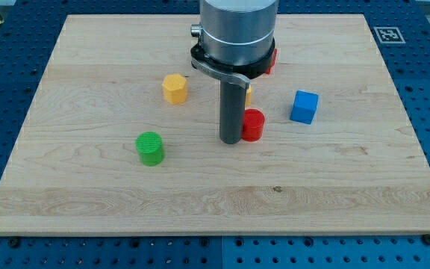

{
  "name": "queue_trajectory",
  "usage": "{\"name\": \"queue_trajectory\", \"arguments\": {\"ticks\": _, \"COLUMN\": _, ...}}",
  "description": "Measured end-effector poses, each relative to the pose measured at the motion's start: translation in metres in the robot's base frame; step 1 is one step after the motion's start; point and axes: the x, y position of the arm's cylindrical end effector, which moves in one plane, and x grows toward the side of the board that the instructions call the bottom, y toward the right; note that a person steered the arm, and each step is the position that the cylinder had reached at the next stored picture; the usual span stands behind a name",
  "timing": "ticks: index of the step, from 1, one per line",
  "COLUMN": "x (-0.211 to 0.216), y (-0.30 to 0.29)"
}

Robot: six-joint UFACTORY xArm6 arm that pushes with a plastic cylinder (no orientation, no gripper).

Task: Move the green circle towards the yellow heart

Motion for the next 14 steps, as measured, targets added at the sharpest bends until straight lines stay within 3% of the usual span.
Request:
{"name": "queue_trajectory", "arguments": {"ticks": 1, "x": -0.006, "y": -0.049}}
{"name": "queue_trajectory", "arguments": {"ticks": 3, "x": -0.006, "y": -0.215}}
{"name": "queue_trajectory", "arguments": {"ticks": 4, "x": 0.004, "y": -0.250}}
{"name": "queue_trajectory", "arguments": {"ticks": 6, "x": 0.049, "y": -0.210}}
{"name": "queue_trajectory", "arguments": {"ticks": 8, "x": 0.050, "y": -0.125}}
{"name": "queue_trajectory", "arguments": {"ticks": 10, "x": 0.051, "y": -0.100}}
{"name": "queue_trajectory", "arguments": {"ticks": 14, "x": 0.003, "y": -0.089}}
